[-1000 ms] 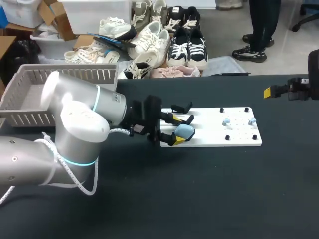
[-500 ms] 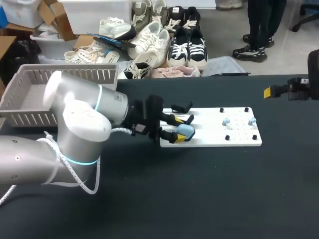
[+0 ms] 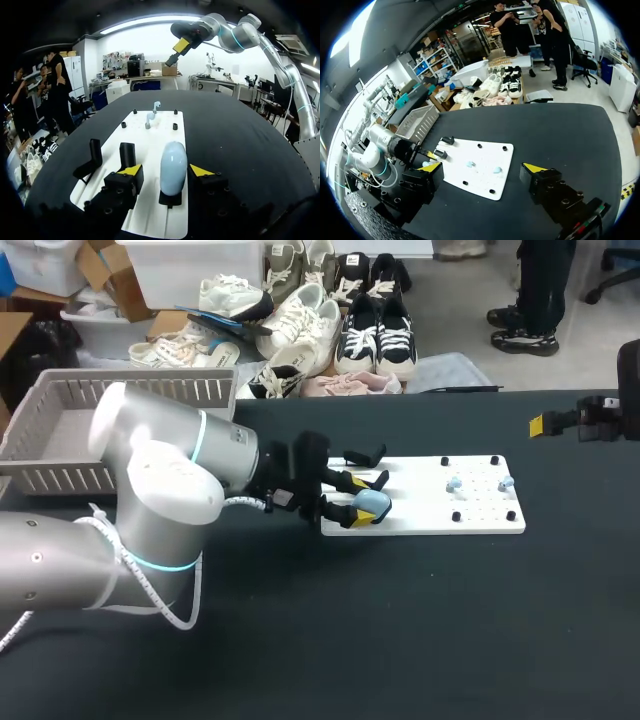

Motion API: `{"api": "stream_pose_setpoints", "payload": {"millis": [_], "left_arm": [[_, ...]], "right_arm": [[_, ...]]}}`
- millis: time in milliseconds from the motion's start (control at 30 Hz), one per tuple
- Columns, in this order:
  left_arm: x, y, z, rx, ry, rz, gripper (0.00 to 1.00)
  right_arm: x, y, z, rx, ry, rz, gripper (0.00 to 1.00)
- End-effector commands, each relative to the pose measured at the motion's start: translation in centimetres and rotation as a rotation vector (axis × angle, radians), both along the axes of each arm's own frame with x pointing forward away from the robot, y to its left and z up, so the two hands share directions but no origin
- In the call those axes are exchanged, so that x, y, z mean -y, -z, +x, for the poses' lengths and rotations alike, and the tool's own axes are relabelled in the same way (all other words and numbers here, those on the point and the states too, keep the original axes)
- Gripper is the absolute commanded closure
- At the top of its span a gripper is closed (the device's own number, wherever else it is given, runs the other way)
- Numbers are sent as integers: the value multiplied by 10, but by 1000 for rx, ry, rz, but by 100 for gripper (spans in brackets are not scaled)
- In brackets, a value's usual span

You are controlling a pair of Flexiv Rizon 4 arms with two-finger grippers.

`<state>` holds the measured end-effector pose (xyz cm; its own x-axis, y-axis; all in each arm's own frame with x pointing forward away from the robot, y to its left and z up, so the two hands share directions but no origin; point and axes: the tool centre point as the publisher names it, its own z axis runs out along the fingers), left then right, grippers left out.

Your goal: Pick up each earbud case from the left stands, insert the matching earbuds, close the lid, and place the case in the box.

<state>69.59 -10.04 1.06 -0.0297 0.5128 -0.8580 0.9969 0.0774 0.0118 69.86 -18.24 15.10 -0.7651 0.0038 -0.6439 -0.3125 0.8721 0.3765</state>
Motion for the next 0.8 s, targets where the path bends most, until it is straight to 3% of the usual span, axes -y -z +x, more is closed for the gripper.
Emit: {"api": "stream_pose_setpoints", "payload": {"millis": [33, 100, 200, 800], "left_arm": [[-2, 0, 1, -5, 4, 4, 43], [-2, 0, 1, -5, 3, 4, 42], [-3, 0, 1, -5, 2, 6, 52], [-4, 0, -3, -11, 1, 4, 54]], "right_arm": [[2, 1, 0, 0, -6, 4, 0], [2, 1, 0, 0, -6, 4, 0], [2, 1, 0, 0, -6, 4, 0], [2, 1, 0, 0, -6, 4, 0]]}}
